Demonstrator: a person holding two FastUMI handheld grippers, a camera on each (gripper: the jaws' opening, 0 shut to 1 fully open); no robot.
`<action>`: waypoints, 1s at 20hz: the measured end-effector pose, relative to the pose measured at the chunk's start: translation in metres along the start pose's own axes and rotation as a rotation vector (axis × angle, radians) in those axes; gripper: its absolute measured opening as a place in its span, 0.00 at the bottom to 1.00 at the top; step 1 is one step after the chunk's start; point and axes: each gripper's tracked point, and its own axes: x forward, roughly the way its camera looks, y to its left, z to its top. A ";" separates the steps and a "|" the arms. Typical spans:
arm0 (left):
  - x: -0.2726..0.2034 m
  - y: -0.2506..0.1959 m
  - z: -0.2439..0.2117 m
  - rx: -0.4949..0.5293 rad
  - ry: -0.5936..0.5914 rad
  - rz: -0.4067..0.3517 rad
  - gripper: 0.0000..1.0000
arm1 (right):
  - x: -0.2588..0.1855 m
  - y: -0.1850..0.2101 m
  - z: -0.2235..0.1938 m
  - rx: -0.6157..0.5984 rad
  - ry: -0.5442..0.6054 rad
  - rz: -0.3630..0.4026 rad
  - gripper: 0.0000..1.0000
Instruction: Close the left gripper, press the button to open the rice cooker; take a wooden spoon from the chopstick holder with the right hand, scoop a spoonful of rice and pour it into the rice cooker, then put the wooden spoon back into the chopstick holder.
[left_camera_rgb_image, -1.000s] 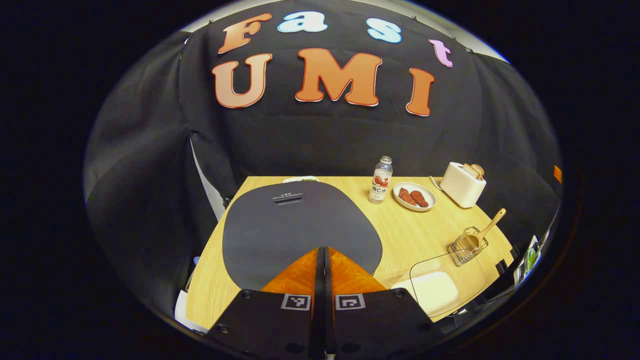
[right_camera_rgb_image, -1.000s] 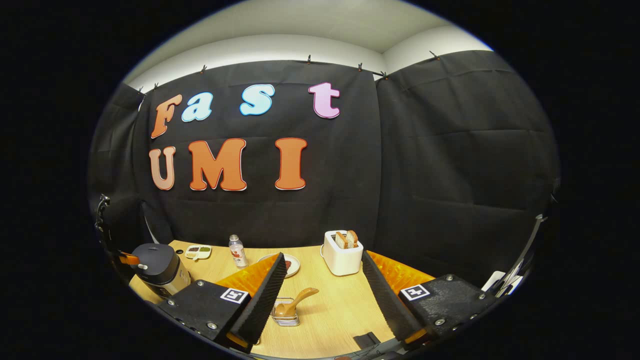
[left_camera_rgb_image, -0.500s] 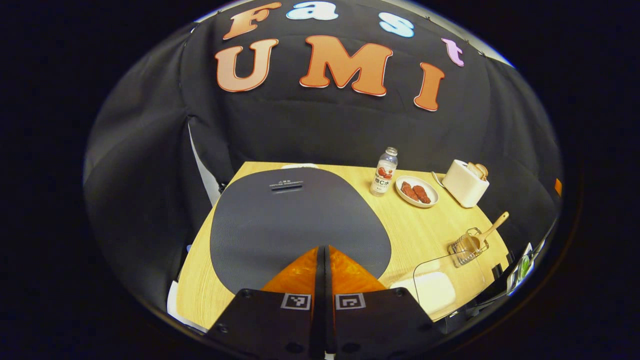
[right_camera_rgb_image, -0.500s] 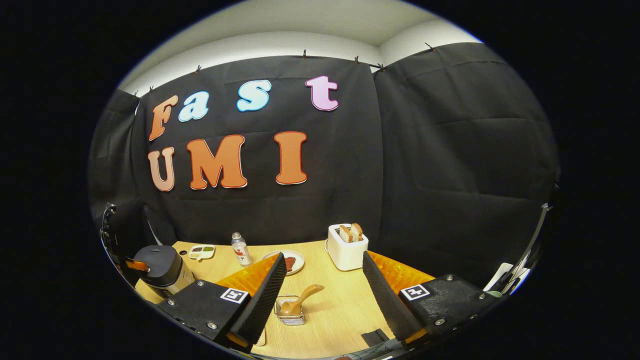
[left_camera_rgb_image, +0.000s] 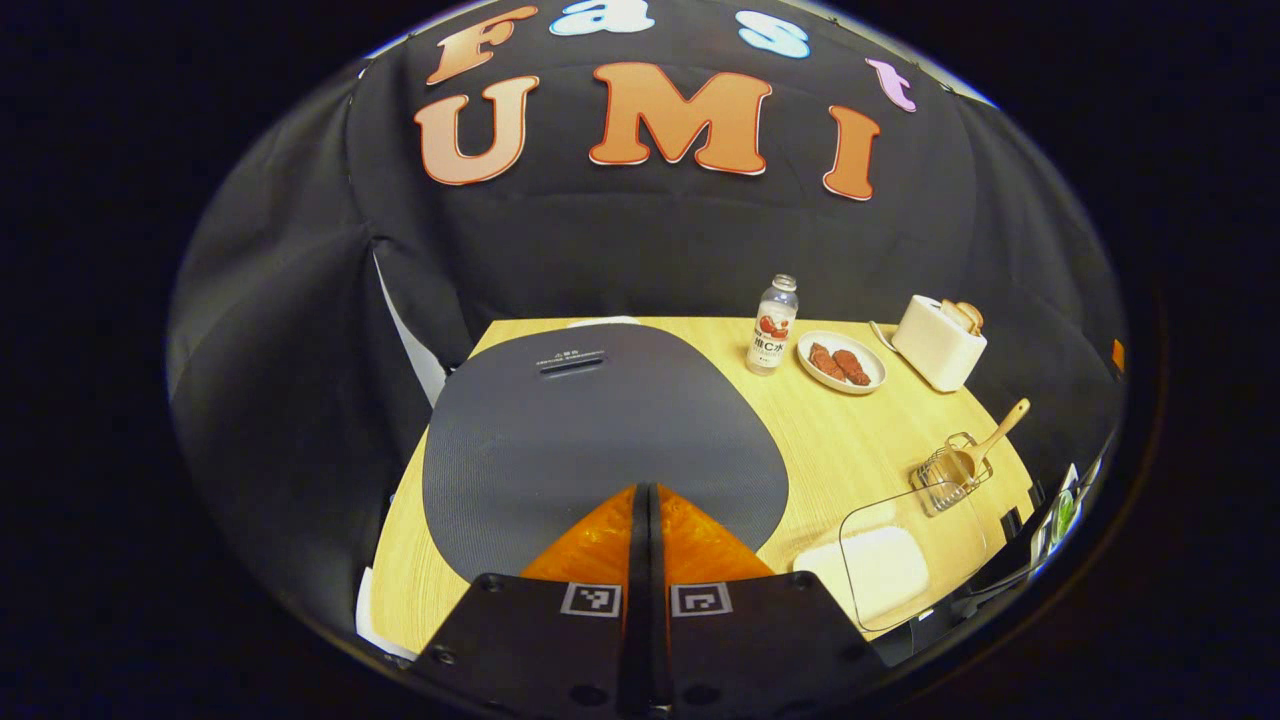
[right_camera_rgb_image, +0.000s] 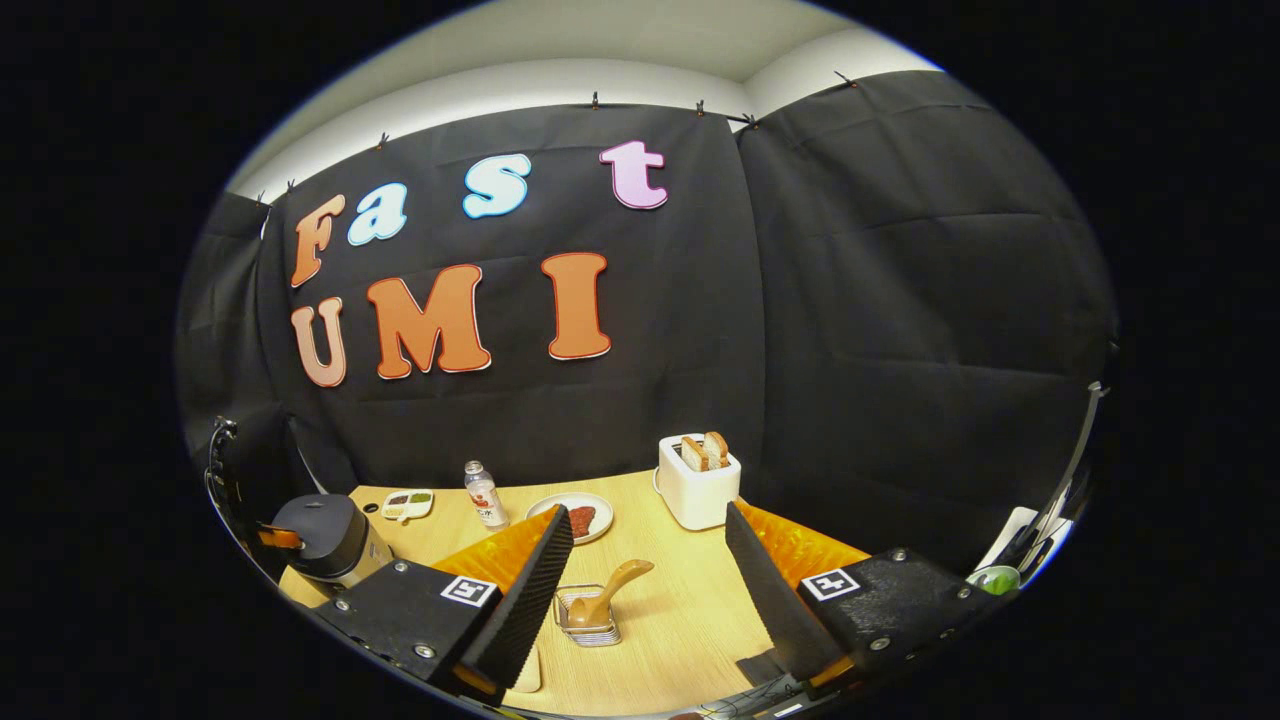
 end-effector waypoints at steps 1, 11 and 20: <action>-0.004 -0.002 -0.001 -0.013 -0.004 -0.007 0.05 | -0.002 0.000 0.004 0.001 -0.006 0.001 0.95; -0.153 0.015 0.159 -0.047 -0.529 0.086 0.04 | -0.001 0.002 0.002 0.072 -0.052 0.023 0.95; -0.230 0.048 0.173 -0.058 -0.653 0.213 0.03 | 0.056 -0.002 -0.055 0.174 0.007 -0.004 0.95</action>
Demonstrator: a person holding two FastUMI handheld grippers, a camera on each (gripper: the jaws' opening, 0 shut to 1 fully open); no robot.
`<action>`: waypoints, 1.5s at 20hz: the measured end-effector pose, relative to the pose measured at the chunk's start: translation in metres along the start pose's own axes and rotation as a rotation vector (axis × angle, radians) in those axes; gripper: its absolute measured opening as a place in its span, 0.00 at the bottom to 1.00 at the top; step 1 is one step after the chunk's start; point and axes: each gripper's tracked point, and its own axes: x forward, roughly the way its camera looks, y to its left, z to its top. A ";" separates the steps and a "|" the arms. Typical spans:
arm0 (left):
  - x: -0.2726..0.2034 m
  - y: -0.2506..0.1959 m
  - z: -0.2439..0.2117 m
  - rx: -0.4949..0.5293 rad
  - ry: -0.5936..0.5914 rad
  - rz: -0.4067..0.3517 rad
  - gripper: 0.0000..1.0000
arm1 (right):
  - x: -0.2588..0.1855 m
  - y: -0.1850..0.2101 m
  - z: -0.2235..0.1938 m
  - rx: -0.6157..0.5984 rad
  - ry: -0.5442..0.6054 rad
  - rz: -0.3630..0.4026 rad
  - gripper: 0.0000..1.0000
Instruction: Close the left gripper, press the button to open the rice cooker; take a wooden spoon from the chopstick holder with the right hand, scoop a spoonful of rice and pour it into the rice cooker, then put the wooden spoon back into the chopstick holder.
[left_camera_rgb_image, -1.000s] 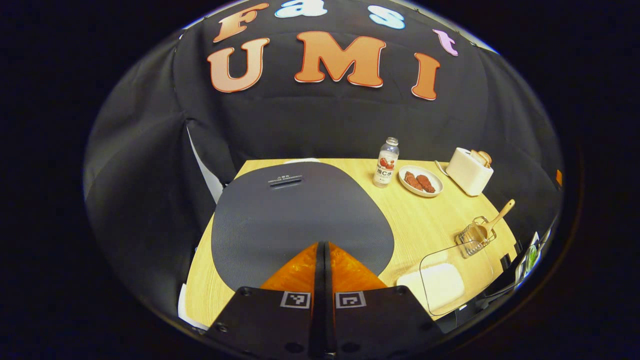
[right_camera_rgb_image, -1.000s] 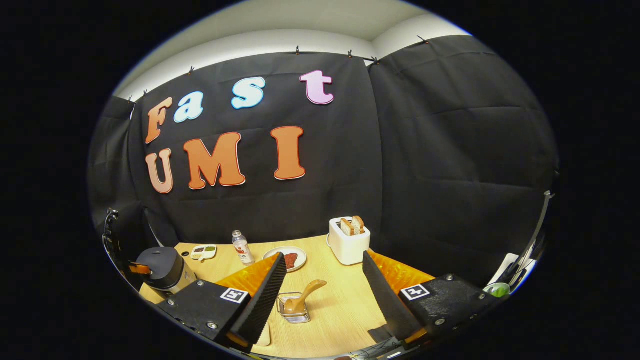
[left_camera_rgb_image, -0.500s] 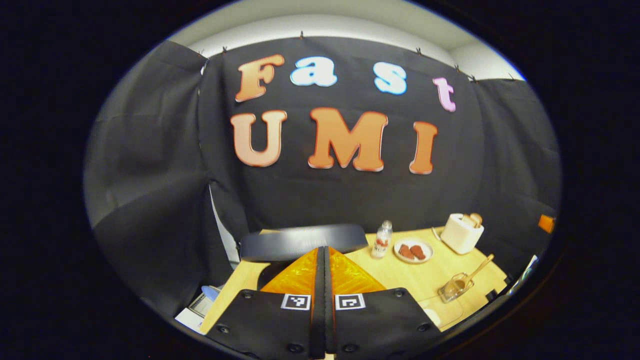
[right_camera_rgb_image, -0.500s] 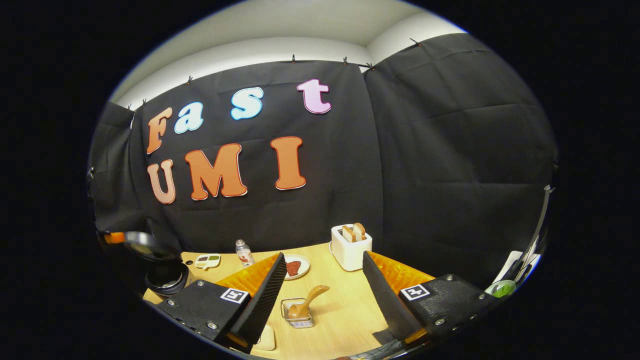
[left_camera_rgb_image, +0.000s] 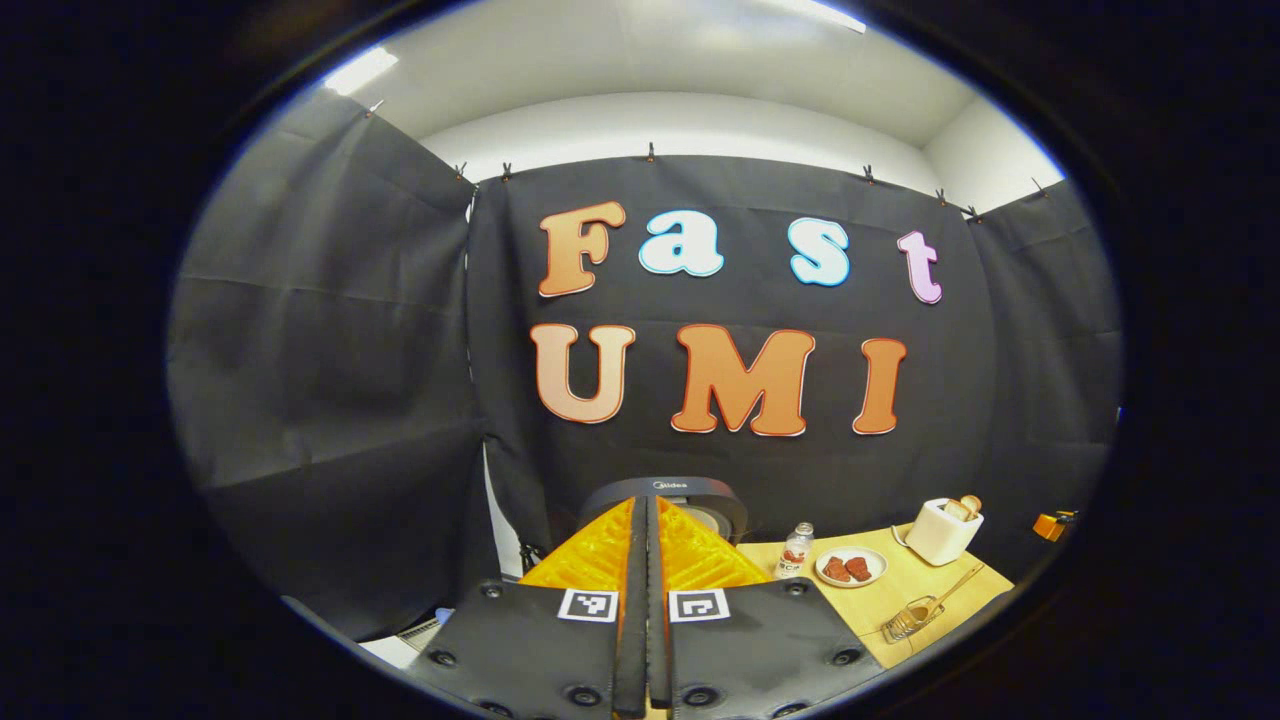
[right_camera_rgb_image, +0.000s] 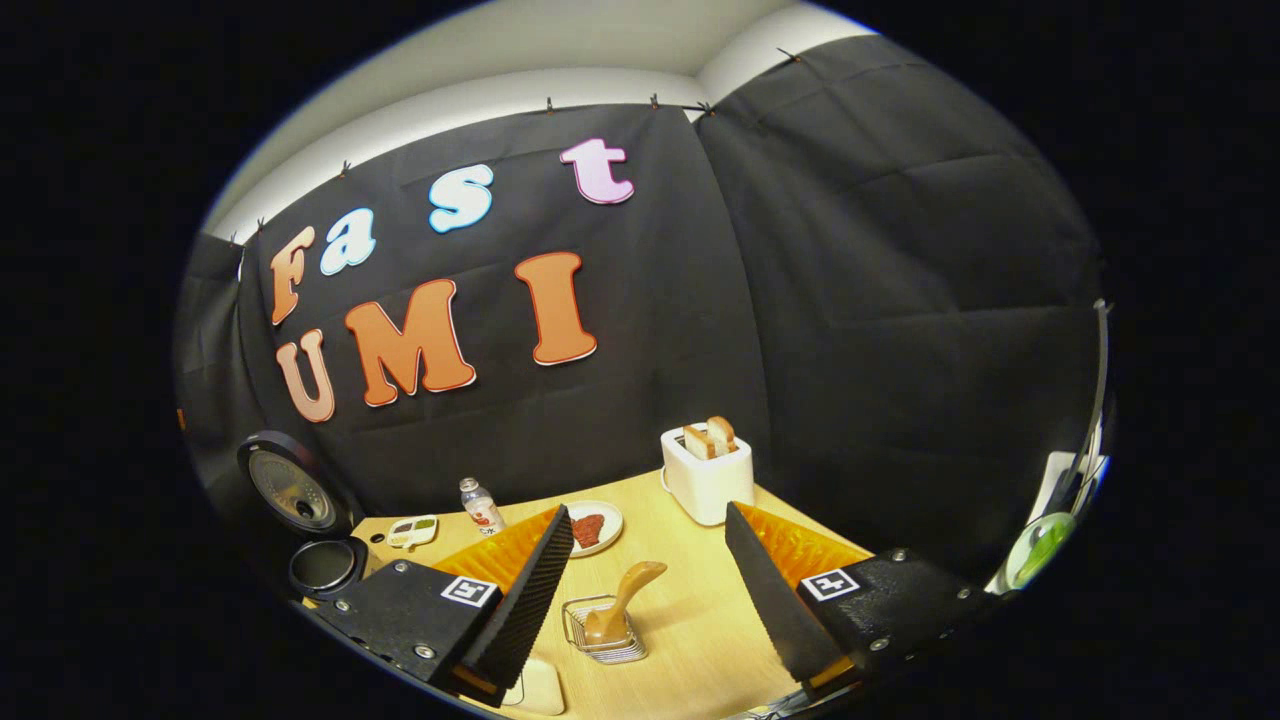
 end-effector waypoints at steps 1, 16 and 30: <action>-0.004 0.004 0.002 0.006 -0.001 0.014 0.07 | 0.007 0.000 -0.012 0.030 0.024 0.010 0.95; -0.036 0.066 0.008 0.001 -0.002 0.167 0.77 | 0.085 0.004 -0.131 0.251 0.291 0.036 0.91; -0.039 0.077 0.003 0.025 0.021 0.209 0.86 | 0.098 0.037 -0.135 0.340 0.306 0.078 0.22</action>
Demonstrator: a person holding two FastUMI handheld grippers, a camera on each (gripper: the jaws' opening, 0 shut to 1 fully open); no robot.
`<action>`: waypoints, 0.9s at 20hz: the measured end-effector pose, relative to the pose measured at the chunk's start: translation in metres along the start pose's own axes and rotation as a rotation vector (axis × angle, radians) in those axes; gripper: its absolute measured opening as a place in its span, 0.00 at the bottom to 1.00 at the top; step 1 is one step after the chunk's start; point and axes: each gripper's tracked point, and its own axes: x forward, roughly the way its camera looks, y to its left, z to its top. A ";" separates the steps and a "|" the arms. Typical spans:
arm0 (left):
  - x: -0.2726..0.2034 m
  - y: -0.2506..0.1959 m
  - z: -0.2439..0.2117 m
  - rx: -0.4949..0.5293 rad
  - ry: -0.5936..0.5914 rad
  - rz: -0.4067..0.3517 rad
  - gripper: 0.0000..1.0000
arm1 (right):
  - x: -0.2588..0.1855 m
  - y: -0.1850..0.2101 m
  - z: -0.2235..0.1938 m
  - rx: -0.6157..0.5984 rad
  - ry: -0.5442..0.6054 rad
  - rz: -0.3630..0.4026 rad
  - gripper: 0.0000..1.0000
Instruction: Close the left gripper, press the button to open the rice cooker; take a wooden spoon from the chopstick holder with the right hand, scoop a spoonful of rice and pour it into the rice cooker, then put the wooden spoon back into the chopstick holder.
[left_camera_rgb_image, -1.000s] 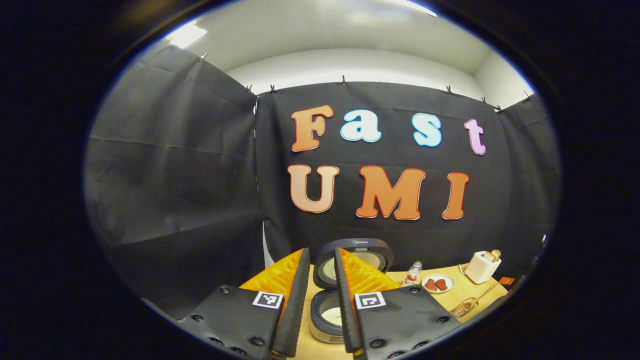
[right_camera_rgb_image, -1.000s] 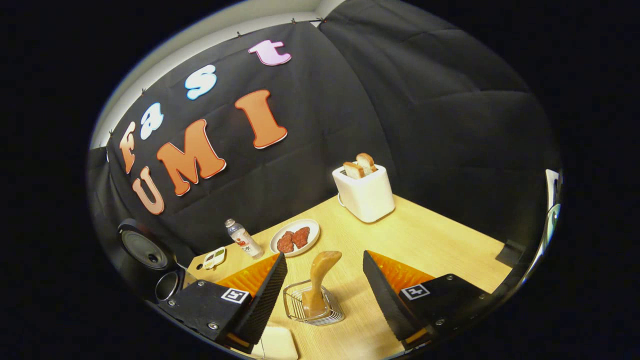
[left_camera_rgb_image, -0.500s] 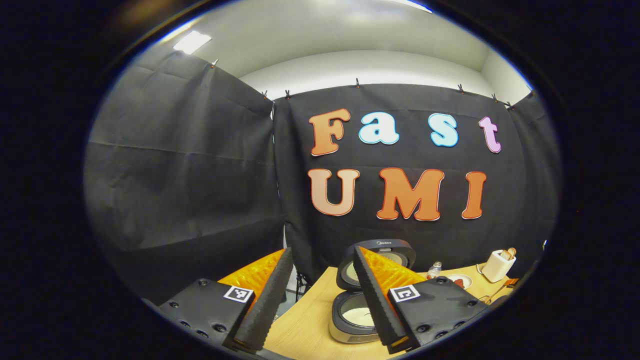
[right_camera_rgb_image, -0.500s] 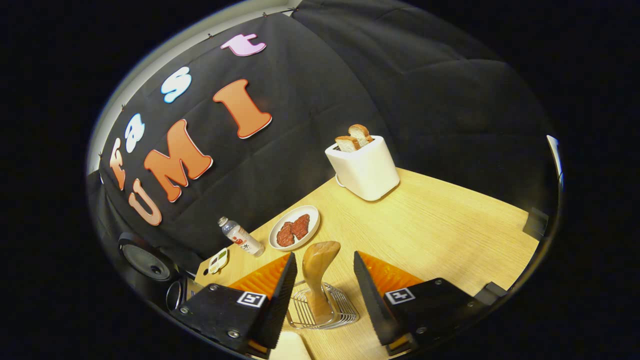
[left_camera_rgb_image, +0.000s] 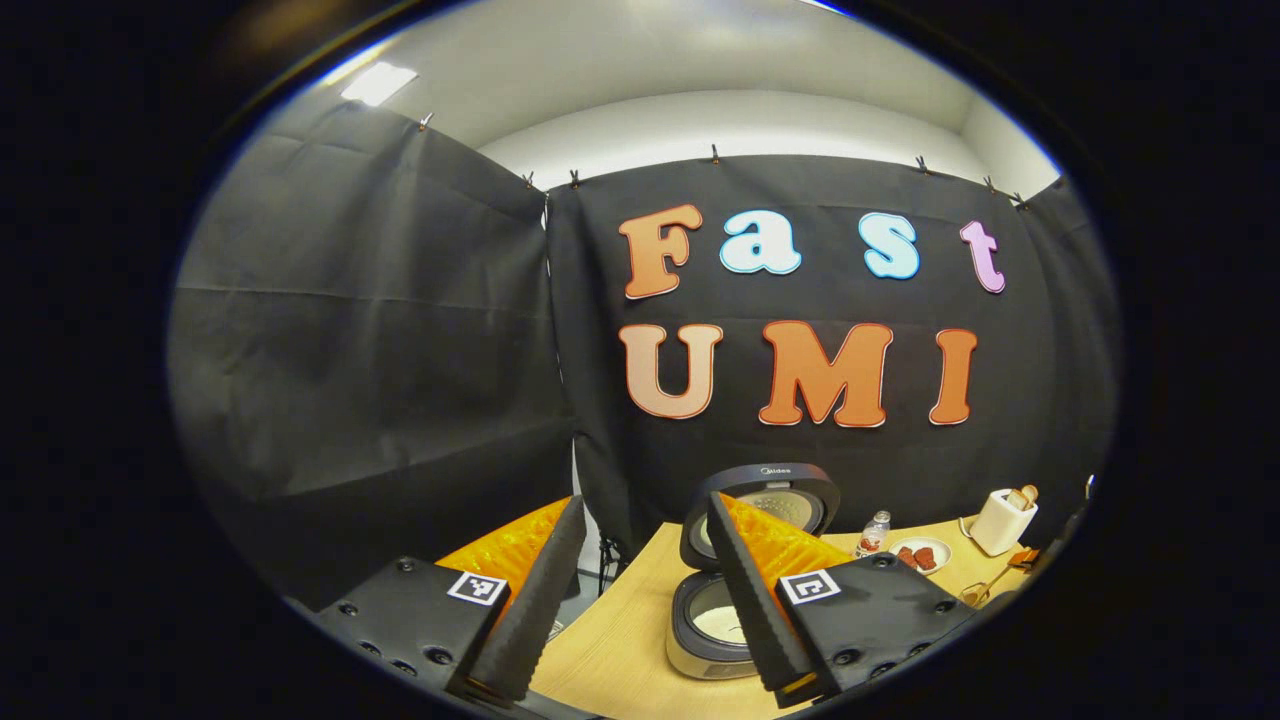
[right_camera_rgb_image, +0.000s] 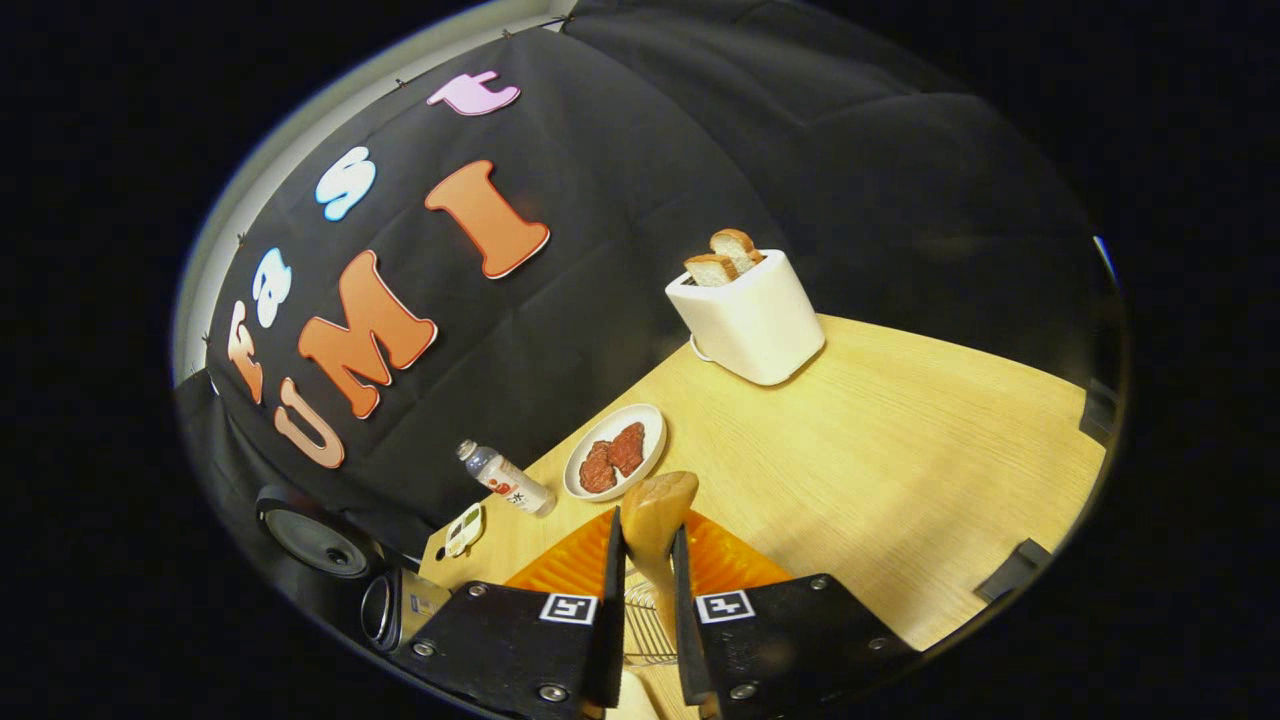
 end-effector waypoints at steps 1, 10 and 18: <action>-0.001 0.000 0.003 -0.002 -0.002 -0.002 0.90 | 0.000 0.004 0.001 -0.018 -0.001 0.000 0.21; -0.009 0.002 0.008 -0.004 -0.027 -0.020 0.99 | -0.058 0.081 0.062 -0.167 -0.150 0.093 0.17; -0.010 -0.002 0.009 0.000 -0.027 -0.058 0.98 | -0.129 0.168 0.022 -0.253 -0.159 0.299 0.17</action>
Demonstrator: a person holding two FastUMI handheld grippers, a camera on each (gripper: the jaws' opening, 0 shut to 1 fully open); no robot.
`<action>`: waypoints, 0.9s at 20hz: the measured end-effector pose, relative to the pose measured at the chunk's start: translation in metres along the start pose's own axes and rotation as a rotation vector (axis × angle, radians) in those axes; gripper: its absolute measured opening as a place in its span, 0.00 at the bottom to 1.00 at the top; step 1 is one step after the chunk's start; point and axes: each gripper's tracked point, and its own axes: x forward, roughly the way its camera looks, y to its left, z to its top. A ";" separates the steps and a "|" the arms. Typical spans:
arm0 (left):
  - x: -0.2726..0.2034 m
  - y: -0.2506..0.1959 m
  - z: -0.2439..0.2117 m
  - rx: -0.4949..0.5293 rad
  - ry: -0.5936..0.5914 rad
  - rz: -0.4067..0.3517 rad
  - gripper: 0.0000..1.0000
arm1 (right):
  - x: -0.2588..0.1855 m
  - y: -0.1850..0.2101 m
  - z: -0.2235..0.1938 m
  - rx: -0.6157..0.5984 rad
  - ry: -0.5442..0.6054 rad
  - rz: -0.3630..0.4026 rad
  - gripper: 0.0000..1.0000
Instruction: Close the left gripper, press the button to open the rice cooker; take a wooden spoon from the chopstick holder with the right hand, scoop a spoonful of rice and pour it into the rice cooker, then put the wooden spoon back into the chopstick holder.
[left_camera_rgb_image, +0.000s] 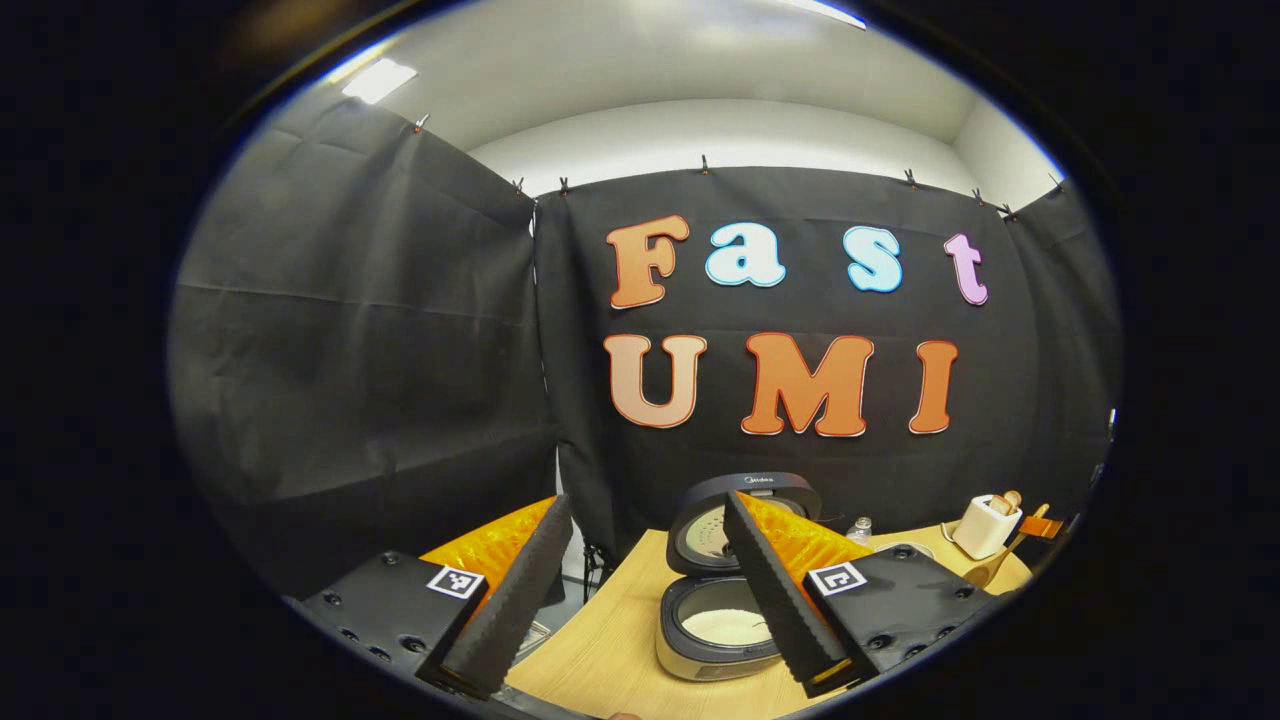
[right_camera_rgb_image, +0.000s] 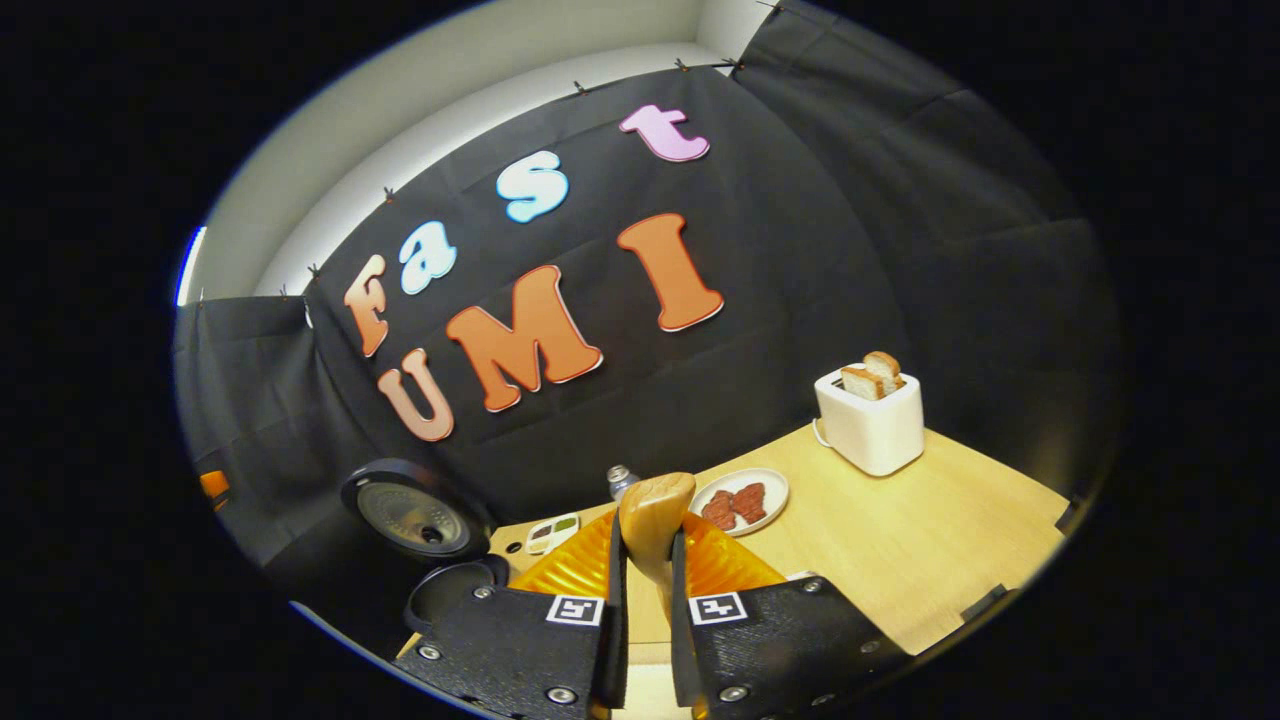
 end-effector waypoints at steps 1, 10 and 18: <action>-0.001 0.002 -0.001 0.010 0.000 0.006 0.99 | -0.005 0.011 -0.009 -0.005 0.010 0.024 0.17; -0.008 0.003 -0.023 0.049 0.053 0.012 1.00 | -0.005 0.033 -0.117 -0.322 0.136 0.029 0.17; -0.018 0.008 -0.033 0.051 0.074 0.031 1.00 | 0.004 0.017 -0.179 -0.488 0.169 -0.067 0.17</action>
